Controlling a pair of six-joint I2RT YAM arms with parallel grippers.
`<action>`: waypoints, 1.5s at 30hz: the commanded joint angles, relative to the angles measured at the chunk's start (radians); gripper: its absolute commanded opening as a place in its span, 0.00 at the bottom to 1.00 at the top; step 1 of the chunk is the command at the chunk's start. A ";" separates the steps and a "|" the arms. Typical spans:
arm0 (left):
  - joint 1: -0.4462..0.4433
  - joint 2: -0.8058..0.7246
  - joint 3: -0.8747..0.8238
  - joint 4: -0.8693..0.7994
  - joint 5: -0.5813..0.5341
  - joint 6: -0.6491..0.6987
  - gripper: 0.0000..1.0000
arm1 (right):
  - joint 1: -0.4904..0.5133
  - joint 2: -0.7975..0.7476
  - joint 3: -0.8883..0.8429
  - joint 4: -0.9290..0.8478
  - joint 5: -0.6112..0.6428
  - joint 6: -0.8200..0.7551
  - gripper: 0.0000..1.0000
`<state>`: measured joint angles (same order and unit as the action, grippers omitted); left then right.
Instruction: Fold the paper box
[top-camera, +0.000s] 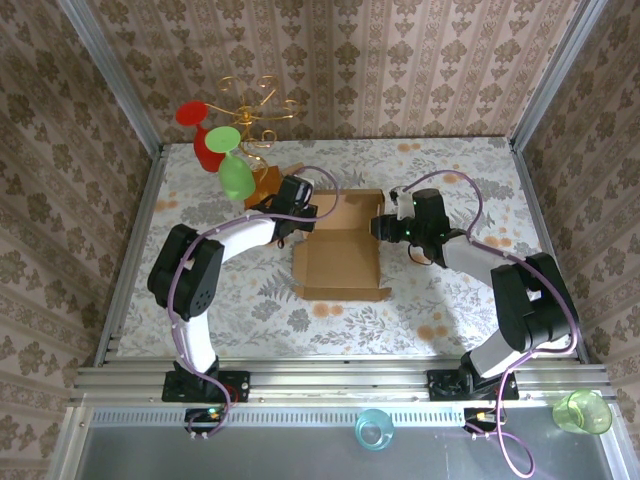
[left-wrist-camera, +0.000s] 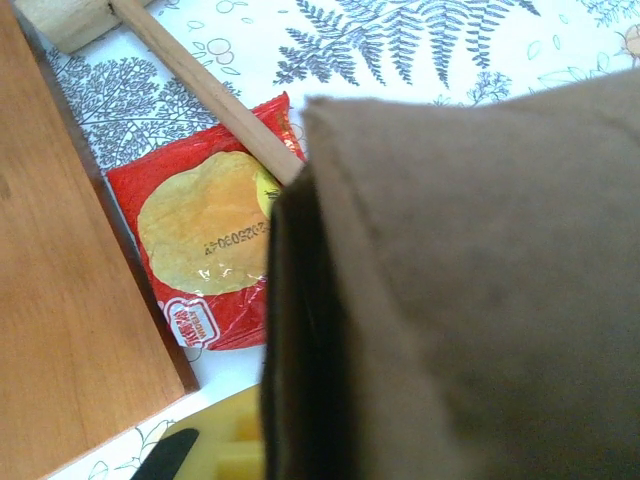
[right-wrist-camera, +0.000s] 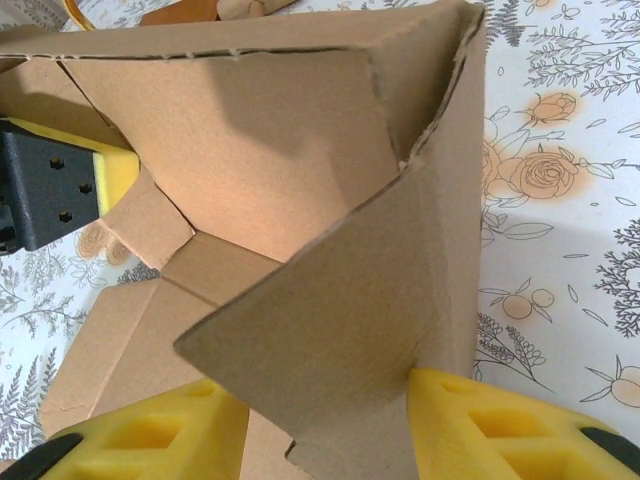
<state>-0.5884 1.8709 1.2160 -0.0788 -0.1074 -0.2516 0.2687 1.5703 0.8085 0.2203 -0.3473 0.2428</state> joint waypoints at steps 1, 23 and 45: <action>0.006 -0.032 -0.023 -0.032 0.042 -0.049 0.00 | -0.008 -0.017 0.000 0.007 0.016 0.032 0.47; 0.019 -0.201 -0.120 -0.006 0.055 -0.194 0.00 | -0.004 -0.230 -0.297 0.036 0.161 0.299 0.54; 0.027 -0.212 -0.111 -0.011 0.057 -0.181 0.00 | 0.018 -0.145 -0.300 0.138 0.153 0.376 0.41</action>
<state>-0.5594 1.6817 1.0988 -0.1112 -0.0914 -0.4118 0.2764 1.4494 0.5083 0.3637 -0.2142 0.6323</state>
